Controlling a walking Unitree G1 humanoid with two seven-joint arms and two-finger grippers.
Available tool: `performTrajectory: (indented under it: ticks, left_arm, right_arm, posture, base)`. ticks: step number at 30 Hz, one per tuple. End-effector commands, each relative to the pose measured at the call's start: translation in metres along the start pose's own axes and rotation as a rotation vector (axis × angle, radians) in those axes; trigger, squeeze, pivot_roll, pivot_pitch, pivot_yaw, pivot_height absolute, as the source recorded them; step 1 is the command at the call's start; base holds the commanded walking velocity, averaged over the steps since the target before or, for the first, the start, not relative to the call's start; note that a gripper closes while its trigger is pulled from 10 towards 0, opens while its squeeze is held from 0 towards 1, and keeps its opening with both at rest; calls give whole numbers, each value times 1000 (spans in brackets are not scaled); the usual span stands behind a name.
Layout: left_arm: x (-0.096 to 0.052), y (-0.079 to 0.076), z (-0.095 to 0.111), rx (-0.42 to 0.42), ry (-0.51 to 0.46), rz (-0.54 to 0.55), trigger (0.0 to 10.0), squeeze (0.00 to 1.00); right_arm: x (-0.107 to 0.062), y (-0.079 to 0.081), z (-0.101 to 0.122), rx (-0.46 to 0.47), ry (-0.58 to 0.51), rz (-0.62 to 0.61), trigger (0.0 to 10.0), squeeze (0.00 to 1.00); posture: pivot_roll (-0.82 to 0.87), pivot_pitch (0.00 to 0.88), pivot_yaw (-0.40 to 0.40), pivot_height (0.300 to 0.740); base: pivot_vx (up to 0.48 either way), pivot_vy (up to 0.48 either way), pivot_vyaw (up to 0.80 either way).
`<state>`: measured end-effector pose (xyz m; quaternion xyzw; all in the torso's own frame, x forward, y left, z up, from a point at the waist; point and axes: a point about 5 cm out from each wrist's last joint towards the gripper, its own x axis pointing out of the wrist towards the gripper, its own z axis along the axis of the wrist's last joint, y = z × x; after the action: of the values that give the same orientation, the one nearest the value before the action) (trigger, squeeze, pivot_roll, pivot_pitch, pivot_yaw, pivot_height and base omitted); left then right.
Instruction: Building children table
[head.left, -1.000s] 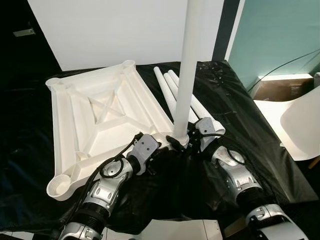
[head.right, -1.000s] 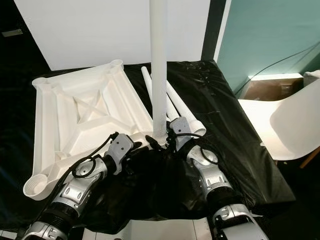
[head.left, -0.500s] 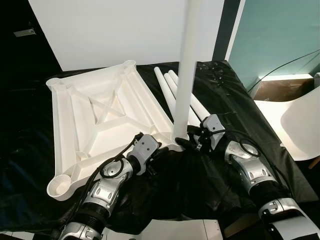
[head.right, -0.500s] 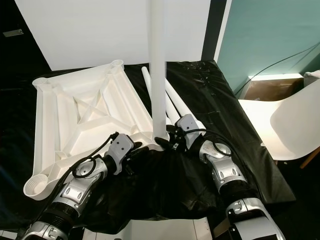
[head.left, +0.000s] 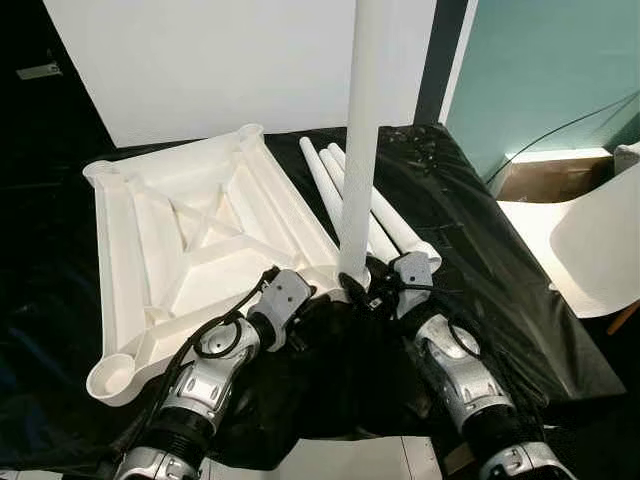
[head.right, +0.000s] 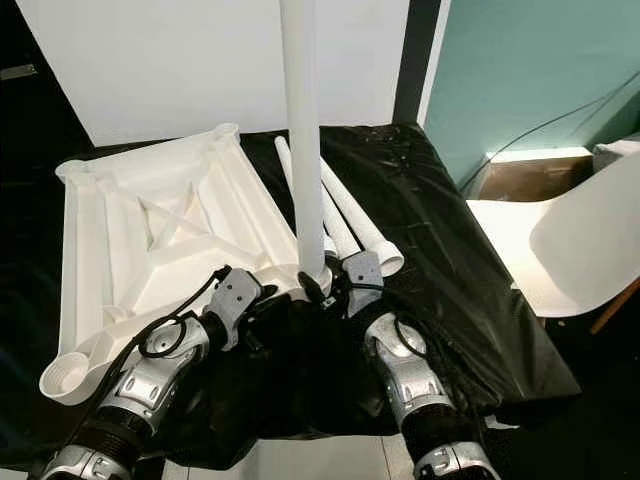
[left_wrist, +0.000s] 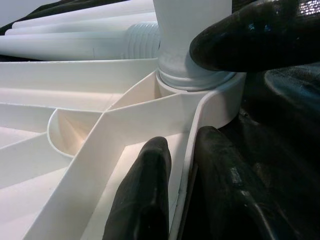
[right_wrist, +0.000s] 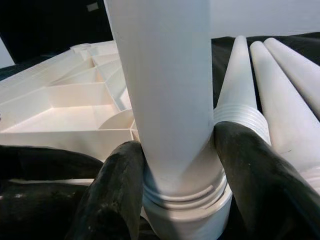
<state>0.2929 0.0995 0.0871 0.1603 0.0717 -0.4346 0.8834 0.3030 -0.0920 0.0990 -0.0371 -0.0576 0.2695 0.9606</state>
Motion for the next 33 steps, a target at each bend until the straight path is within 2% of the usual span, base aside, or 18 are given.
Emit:
performTrajectory:
  ticks: [1, 3, 4, 5, 7, 8, 9, 10, 13, 14, 15, 19, 26, 33]
  left_arm:
    - [1, -20, -25, -48, 115, -97, 10000, 0]
    - [1, -20, -25, -47, 115, -98, 10000, 0]
    - [2, -20, -25, -47, 114, -99, 10000, 0]
    - [2, -21, -25, -47, 114, -100, 10000, 0]
    - [2, -21, -25, -47, 114, -100, 10000, 0]
    - [2, -21, -24, -47, 113, -100, 10000, 0]
    - [2, -21, -24, -47, 113, -100, 10000, 0]
    - [1, -21, -25, -48, 113, -100, 10000, 0]
    - [1, -21, -25, -49, 115, -98, 10000, 0]
    - [1, -20, -25, -47, 116, -98, 10000, 0]
    - [1, -20, -25, -47, 116, -98, 10000, 0]
    - [2, -19, -25, -44, 117, -99, 10000, 0]
    - [2, -19, -25, -37, 120, -107, 10000, 0]
    - [4, -18, -25, -31, 121, -108, 10000, 0]
  right_arm:
    - [1, -7, -3, -1, 12, -126, 0, 0]
    - [3, -10, -1, -5, 5, -154, 0, 0]
    - [4, -11, 1, -11, 4, -160, 3647, 0]
    - [5, -12, 2, -21, 4, -148, 10000, 0]
    - [5, -12, 2, -21, 4, -148, 10000, 0]
    - [5, -13, 2, -24, 5, -127, 10000, 690]
    - [5, -13, 2, -24, 5, -127, 10000, 690]
    - [5, -14, 3, -21, 7, -90, 10000, 1000]
    - [5, -15, 5, -31, 9, -18, 10000, 1000]
    - [6, -16, 6, -48, 12, 29, 10000, 0]
    - [6, -16, 6, -48, 12, 29, 10000, 0]
    - [6, -23, 11, -116, 26, 171, 10000, 0]
    - [7, -34, 14, -160, 87, 280, 10000, 0]
    - [6, -37, 7, -132, 124, 238, 10000, 0]
  posture:
    - [41, 0, 10, 740]
    - [40, 0, 9, 740]
    - [39, 0, 9, 740]
    - [40, 0, 9, 740]
    - [40, 0, 9, 740]
    - [42, 0, 8, 740]
    - [42, 0, 8, 740]
    - [41, 0, 8, 740]
    - [39, 0, 8, 740]
    - [39, 0, 8, 740]
    - [39, 0, 8, 740]
    - [36, 0, 9, 740]
    - [28, 0, 8, 740]
    - [28, 0, -2, 740]
  base:
    - [0, 0, 0]
    - [0, 0, 0]
    - [0, 0, 0]
    - [0, 0, 0]
    - [0, 0, 0]
    - [0, 0, 0]
    - [0, 0, 0]
    - [0, 0, 0]
    - [0, 0, 0]
    - [0, 0, 0]
    - [0, 0, 0]
    - [0, 0, 0]
    - [0, 0, 0]
    - [0, 0, 0]
